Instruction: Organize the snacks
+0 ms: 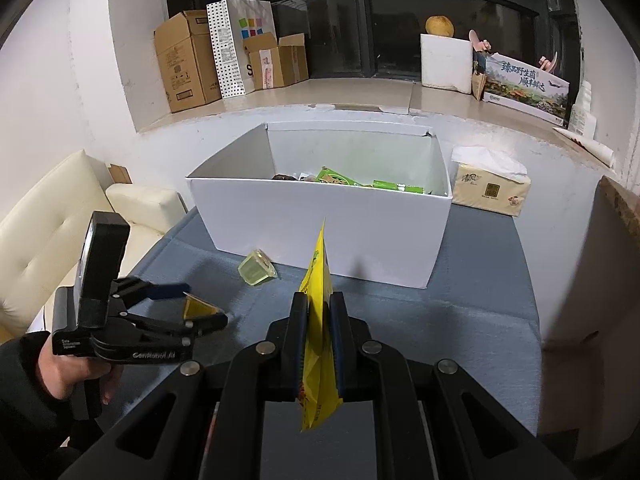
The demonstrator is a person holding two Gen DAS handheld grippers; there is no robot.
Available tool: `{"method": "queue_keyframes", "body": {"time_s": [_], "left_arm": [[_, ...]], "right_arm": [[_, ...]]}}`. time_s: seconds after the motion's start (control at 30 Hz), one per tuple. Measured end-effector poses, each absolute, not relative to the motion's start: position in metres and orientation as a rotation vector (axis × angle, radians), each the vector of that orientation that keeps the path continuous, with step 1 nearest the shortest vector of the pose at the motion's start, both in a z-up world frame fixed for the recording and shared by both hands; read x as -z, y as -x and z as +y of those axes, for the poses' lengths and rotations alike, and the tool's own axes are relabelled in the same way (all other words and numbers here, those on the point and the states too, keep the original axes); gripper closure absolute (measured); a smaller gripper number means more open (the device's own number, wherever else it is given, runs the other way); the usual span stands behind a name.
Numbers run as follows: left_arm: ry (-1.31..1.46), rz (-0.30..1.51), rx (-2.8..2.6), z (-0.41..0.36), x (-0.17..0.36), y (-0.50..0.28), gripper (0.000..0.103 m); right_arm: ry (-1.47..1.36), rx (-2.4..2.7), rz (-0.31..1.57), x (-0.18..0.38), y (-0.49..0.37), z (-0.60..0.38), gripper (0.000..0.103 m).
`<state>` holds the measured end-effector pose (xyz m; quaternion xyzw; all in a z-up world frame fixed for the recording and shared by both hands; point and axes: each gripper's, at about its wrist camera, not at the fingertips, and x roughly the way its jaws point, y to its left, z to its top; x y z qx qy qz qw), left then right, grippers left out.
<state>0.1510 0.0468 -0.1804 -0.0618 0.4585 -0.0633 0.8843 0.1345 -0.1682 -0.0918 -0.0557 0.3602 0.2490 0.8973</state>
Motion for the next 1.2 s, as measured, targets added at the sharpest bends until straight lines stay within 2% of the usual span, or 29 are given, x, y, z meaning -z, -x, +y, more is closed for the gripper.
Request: {"method": "queue_keyframes", "body": {"time_s": [0.2,0.4,0.43,0.47,0.6,0.73,0.8,0.83,0.9,1.03,1.2], "left_arm": [[0.161,0.903,0.170,0.052,0.163,-0.141,0.055],[0.157,0.776,0.217,0.047,0.108,-0.139,0.055],[0.151,0.753,0.224,0.046,0.098,-0.141,0.055],[0.144,0.723,0.236,0.045,0.084,-0.146,0.055],[0.108,0.648,0.235,0.043,0.050,-0.173,0.055],[0.130,0.639,0.239,0.049,0.041,-0.198,0.055],[0.120,0.642,0.244,0.049,0.041,-0.206,0.055],[0.115,0.647,0.243,0.049,0.042,-0.211,0.055],[0.112,0.656,0.245,0.048,0.046,-0.219,0.055],[0.111,0.680,0.242,0.052,0.053,-0.242,0.055],[0.106,0.705,0.221,0.052,0.062,-0.270,0.055]], "right_arm": [[0.110,-0.521,0.741,0.090,-0.133,-0.168,0.091],[0.102,-0.533,0.700,0.075,-0.132,-0.169,0.091],[0.097,-0.536,0.679,0.067,-0.132,-0.169,0.092],[0.095,-0.539,0.658,0.058,-0.134,-0.169,0.098],[0.127,-0.529,0.587,0.027,-0.147,-0.164,0.099],[0.110,-0.541,0.625,0.034,-0.158,-0.164,0.099],[0.137,-0.551,0.667,0.053,-0.154,-0.161,0.089],[0.158,-0.546,0.689,0.061,-0.153,-0.159,0.059],[0.221,-0.526,0.725,0.084,-0.147,-0.154,0.010],[0.350,-0.559,0.788,0.123,-0.139,-0.143,0.010],[0.376,-0.550,0.874,0.155,-0.148,-0.143,0.010]]}}
